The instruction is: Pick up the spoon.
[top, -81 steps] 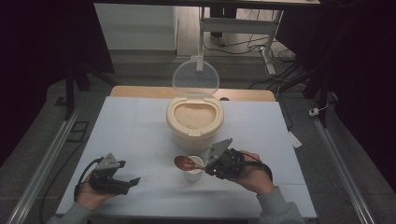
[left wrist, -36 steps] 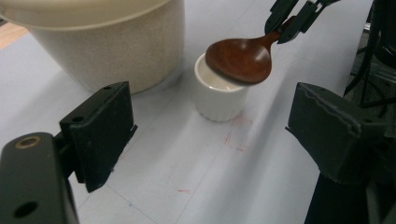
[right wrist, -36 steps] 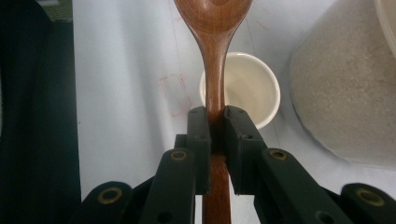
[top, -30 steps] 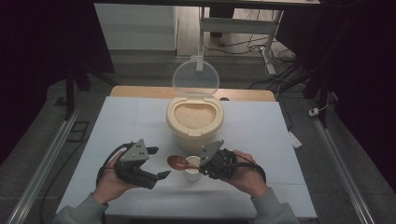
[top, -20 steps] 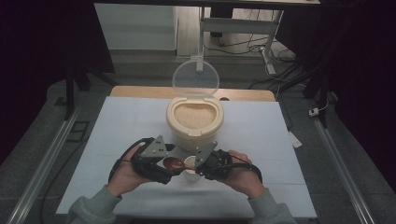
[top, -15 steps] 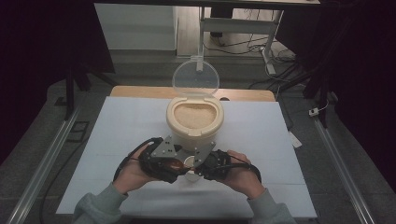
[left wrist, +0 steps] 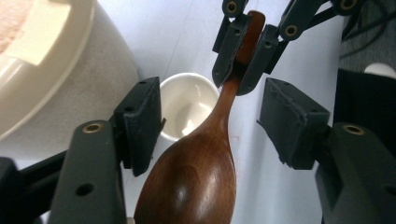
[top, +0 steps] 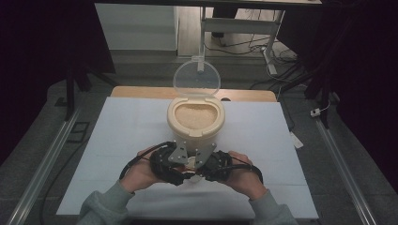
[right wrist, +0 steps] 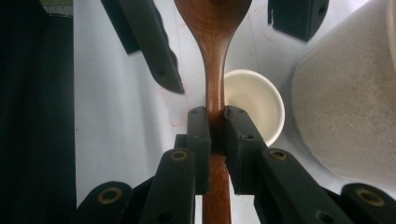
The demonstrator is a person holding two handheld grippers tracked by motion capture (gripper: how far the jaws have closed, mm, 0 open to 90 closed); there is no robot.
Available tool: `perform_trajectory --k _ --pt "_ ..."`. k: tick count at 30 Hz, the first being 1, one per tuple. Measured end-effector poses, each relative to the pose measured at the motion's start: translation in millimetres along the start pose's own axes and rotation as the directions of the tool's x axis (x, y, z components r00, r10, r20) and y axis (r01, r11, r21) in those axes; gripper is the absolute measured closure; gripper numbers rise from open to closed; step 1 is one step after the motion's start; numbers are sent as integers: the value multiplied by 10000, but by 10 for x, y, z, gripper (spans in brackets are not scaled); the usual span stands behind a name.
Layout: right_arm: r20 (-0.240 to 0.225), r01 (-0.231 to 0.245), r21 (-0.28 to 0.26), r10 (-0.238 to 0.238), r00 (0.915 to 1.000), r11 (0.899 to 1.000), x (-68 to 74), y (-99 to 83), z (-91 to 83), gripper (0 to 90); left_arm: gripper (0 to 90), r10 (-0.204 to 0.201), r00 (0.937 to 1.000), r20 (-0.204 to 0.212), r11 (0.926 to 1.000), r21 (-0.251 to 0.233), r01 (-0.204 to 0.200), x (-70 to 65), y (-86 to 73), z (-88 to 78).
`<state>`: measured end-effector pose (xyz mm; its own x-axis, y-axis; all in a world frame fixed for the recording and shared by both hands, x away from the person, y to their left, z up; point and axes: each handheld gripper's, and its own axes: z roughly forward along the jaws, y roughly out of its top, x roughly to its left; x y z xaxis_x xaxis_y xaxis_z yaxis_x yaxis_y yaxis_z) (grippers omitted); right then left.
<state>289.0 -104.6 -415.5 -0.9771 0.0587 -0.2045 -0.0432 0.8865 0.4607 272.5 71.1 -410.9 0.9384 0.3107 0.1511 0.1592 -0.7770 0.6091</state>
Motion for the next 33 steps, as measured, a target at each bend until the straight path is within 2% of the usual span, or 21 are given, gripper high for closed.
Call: perform_trajectory --k 2,6,7,10,11,12,15,18,24,25,26,28,29,33 --pt "35 81 -45 -80 10000 10000 -2 -4 10 808 428 195 9997 122 9993 303 -199 10 17 44" --pt "40 20 -116 -20 10000 9999 9 -8 9 808 465 233 9993 309 9988 432 -246 21 19 70" --pt "106 39 -49 -39 9999 10000 22 -3 3 808 509 251 9988 410 9986 456 -270 25 18 75" --pt "1 264 1 -264 9997 9997 15 3 -1 808 538 179 9981 591 9985 503 -208 23 14 102" --pt "251 391 15 -391 9989 9992 28 11 -1 808 565 227 9977 631 9978 601 -265 29 14 108" --pt "302 502 14 -502 9983 9987 30 14 -2 808 579 308 9977 599 9968 712 -351 39 13 114" --pt "224 597 84 -599 9980 9982 67 23 -12 808 621 335 9970 694 9959 813 -392 48 7 130" --pt "301 993 109 -996 9946 9950 67 35 -25 808 643 459 9955 825 9945 902 -533 46 8 152" --pt "385 1456 220 -1464 9885 9891 113 43 -38 808 671 734 9882 1343 9853 1433 -926 55 7 210" --pt "419 1695 33 -1695 9846 9855 119 48 -38 808 695 867 9859 1432 9815 1574 -1092 62 8 215" --pt "330 1671 3 -1670 9854 9859 128 50 -48 808 707 900 9839 1542 9802 1611 -1149 61 6 228" --pt "310 1750 -80 -1747 9841 9845 129 50 -54 808 713 871 9805 1764 9794 1648 -1166 57 1 260" --pt "279 1808 -142 -1804 9832 9834 133 51 -58 808 720 517 9828 1775 9862 1456 -782 33 -10 288" --pt "77 1858 -63 -1858 9826 9826 152 50 -53 807 739 431 9779 2048 9872 1414 -731 37 -22 327"
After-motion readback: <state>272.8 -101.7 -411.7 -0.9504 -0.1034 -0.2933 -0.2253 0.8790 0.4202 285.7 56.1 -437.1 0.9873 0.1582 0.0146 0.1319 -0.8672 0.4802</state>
